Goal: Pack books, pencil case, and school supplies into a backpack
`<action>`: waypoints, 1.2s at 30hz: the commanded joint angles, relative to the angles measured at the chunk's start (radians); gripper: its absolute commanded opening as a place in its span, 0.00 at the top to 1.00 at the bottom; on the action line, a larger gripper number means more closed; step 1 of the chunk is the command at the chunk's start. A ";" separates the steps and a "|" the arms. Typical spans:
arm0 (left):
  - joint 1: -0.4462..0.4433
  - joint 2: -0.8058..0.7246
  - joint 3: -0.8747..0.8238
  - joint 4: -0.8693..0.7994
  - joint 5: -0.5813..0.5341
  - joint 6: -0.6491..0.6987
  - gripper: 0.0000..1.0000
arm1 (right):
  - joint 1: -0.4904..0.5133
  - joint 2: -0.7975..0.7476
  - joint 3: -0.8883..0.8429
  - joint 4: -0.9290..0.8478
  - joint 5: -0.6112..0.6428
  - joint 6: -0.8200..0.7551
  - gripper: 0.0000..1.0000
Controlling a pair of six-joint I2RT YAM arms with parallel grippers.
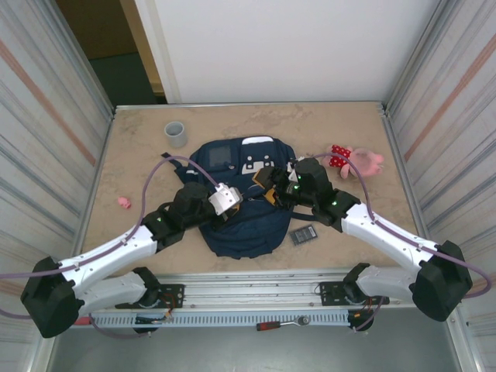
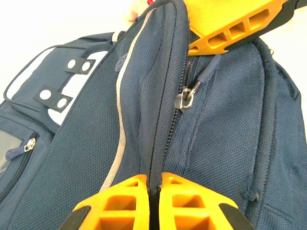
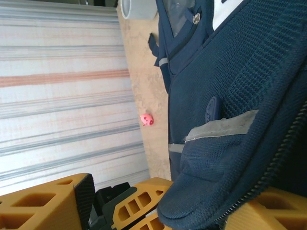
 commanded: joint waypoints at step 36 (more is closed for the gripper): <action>0.011 -0.095 0.044 -0.132 0.047 -0.208 0.73 | -0.090 -0.017 -0.082 0.052 0.078 0.028 1.00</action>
